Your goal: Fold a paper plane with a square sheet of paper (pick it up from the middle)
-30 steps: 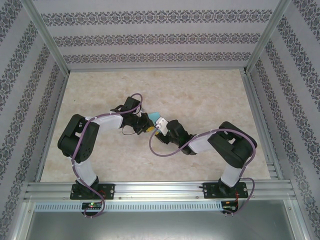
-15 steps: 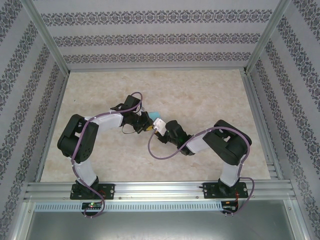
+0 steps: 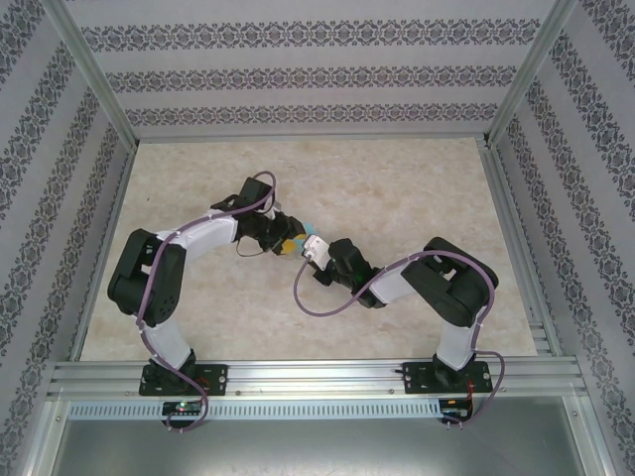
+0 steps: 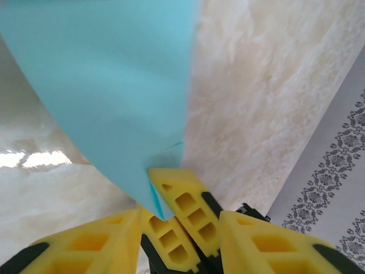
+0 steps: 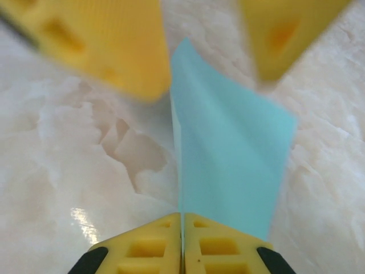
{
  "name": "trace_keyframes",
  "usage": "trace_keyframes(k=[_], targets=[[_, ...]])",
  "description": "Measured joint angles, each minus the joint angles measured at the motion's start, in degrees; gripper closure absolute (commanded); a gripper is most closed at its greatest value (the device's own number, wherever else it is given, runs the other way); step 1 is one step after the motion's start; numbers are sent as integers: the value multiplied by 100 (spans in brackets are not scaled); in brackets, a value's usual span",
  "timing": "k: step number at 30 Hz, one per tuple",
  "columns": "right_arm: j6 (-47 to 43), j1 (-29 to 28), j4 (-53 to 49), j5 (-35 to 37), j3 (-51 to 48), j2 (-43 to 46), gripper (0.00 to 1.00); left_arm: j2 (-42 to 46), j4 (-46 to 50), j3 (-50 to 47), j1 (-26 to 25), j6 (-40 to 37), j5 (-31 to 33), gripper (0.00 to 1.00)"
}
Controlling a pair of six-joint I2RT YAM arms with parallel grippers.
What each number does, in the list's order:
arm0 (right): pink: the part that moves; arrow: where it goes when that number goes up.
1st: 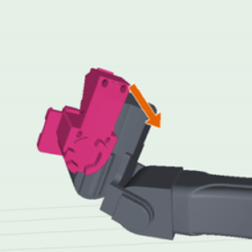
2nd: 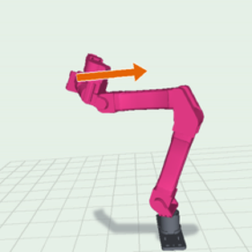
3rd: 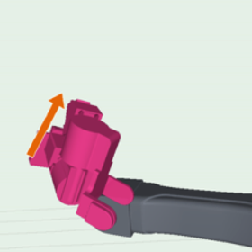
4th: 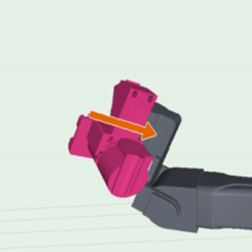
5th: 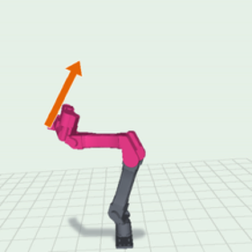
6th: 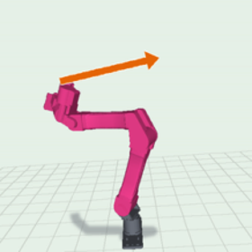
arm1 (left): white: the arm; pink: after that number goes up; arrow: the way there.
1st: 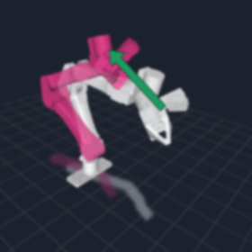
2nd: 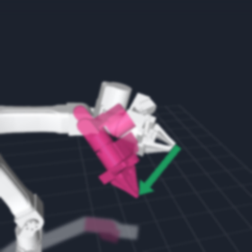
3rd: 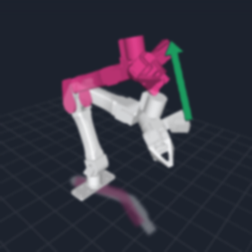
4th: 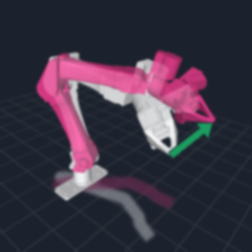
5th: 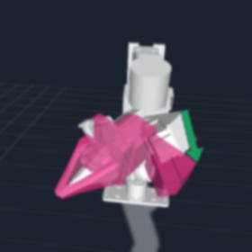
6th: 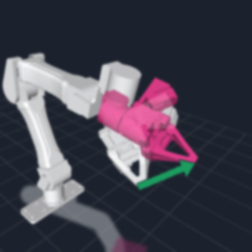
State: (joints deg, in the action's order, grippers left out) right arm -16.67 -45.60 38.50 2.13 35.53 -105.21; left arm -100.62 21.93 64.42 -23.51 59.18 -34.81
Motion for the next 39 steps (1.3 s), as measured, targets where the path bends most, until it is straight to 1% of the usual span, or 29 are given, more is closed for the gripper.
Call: trace_keyframes(k=[4,7,12,17,23,29,39], targets=[[229,76,-208,-278,7,87,97,190,214,92,332,-221,138,50],[586,210,-415,-568,94,175,99,356,306,68,522,-350,258,49],[1386,509,-658,-1226,332,199,100,695,186,-304,603,-496,323,50],[2236,708,-894,-1810,540,170,100,894,-352,-1019,603,-520,280,54],[2850,750,-1075,-2203,737,57,100,988,-1099,-1639,603,-516,155,56],[3329,761,-1215,-2538,881,-114,100,988,-1784,-1954,601,-474,0,58],[4129,975,-1438,-3060,1207,-428,100,820,-2457,-2065,549,-439,-232,64]])
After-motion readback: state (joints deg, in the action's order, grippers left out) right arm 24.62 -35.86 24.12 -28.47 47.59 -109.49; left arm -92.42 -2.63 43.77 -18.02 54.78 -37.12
